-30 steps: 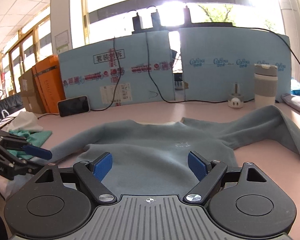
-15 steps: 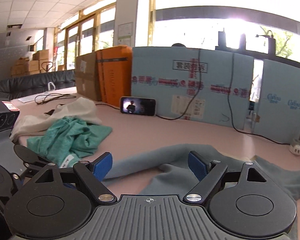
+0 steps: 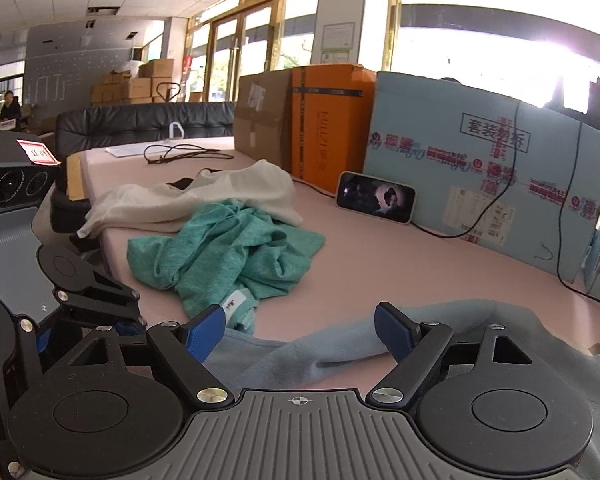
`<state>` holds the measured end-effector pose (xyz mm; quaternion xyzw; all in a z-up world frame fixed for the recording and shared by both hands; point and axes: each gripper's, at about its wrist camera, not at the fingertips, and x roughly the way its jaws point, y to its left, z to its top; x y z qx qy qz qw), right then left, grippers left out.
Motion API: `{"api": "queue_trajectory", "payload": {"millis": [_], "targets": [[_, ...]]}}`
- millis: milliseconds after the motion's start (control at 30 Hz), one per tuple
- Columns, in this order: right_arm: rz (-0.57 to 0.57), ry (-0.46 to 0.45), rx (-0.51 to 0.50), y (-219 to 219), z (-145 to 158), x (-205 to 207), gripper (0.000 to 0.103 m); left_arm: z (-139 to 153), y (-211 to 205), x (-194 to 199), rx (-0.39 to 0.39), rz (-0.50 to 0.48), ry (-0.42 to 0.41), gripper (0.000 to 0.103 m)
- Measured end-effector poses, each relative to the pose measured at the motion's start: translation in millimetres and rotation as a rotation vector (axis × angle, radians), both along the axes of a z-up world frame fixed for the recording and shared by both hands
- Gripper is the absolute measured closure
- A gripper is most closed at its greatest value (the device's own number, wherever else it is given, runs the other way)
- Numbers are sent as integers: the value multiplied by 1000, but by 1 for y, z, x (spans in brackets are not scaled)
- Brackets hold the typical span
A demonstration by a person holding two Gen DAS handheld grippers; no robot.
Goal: Fold clothes
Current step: 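Lift the sleeve with the left gripper while the right gripper moves toward it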
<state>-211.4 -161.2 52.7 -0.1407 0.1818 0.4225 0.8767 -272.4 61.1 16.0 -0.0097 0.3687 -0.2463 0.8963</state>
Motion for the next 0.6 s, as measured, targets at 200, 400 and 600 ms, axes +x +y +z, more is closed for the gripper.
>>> {"api": "queue_trajectory", "payload": {"millis": [200,400,600], "targets": [[81,54,-25,23,-12,-2,46,3,25,-9,15,95,-9,7],[126,76,-86,38,-27,-6,50,-1,26,-6,59,90,3,5],[147,83,-143,42,-38,-6,50,-6,27,-8,102,70,20,5]]}}
